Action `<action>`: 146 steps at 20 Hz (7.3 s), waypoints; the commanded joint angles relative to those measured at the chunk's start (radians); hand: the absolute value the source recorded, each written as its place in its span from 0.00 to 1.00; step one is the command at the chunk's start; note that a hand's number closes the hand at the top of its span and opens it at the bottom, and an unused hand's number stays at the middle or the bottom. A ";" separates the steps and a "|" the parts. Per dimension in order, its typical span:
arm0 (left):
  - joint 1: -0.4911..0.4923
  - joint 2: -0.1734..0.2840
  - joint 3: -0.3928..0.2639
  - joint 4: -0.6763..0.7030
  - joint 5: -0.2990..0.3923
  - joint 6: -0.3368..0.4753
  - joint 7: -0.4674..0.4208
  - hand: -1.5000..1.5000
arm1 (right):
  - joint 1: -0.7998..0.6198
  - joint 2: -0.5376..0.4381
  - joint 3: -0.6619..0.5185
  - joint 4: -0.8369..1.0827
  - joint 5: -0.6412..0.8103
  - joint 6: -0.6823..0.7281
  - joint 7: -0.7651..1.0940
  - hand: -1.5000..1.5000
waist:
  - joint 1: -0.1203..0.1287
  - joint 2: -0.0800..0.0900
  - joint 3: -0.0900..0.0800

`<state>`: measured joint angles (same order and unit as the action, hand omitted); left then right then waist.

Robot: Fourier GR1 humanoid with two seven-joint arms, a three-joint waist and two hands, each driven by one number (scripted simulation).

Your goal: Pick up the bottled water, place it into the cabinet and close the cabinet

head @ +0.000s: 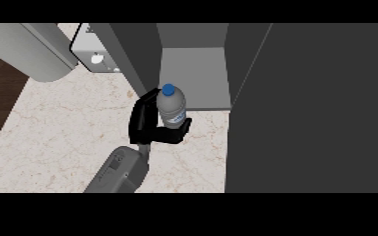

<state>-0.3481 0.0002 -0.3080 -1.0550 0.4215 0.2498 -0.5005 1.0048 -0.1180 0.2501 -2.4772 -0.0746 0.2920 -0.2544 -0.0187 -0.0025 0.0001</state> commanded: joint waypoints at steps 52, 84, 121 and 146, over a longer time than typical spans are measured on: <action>-0.838 0.034 0.106 0.904 0.055 0.324 -0.117 0.00 | -0.090 -0.015 -0.148 0.028 -0.147 0.133 -0.005 0.00 | -0.073 0.037 -0.003; -0.360 0.000 -0.182 0.161 0.257 0.073 -0.077 0.00 | -0.050 0.024 -0.073 -0.051 -0.099 0.078 0.074 0.00 | 0.012 -0.008 -0.001; 0.538 0.490 -0.045 -0.750 0.379 -0.142 -0.022 0.00 | -0.080 -0.330 0.384 -0.222 0.271 0.359 0.102 1.00 | 0.030 -0.022 -0.009; 0.674 0.700 0.129 -0.821 0.528 -0.413 0.004 0.00 | -0.332 -0.245 0.588 -0.056 0.088 0.221 0.283 1.00 | 0.180 0.029 -0.018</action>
<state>0.3234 0.6732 -0.1984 -1.8765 0.9387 -0.1283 -0.5015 0.7457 -0.4016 0.6417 -2.4910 0.0023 0.4804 -0.0772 0.1399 0.0162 -0.0164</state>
